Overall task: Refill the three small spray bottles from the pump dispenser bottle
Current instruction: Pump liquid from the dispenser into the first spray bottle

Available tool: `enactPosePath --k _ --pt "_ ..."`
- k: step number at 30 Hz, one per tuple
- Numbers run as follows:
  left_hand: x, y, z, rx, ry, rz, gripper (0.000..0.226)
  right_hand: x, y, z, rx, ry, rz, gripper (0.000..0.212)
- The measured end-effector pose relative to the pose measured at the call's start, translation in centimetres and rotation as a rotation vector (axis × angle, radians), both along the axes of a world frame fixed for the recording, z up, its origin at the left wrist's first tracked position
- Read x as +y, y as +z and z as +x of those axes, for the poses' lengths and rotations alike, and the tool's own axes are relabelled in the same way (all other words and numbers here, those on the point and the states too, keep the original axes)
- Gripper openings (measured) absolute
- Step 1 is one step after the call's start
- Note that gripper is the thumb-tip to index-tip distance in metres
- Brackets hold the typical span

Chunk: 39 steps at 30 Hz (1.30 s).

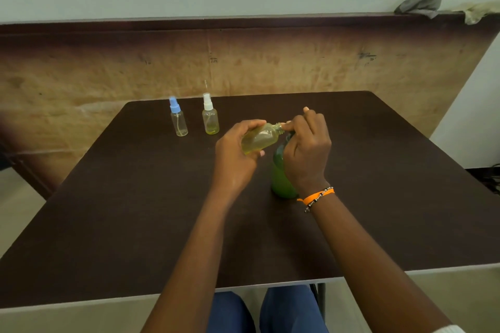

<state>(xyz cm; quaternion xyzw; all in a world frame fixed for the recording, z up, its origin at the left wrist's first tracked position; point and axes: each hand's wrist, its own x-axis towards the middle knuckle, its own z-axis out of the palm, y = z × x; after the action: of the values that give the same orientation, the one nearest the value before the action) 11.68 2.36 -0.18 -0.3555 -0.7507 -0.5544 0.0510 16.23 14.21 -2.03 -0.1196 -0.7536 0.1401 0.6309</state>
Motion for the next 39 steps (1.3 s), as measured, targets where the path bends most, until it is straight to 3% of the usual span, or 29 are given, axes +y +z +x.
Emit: enactPosePath --k 39 --pt "0.0 0.4 0.4 -0.084 -0.027 -0.005 0.054 0.2 0.6 -0.1 -0.026 -0.002 0.029 0.022"
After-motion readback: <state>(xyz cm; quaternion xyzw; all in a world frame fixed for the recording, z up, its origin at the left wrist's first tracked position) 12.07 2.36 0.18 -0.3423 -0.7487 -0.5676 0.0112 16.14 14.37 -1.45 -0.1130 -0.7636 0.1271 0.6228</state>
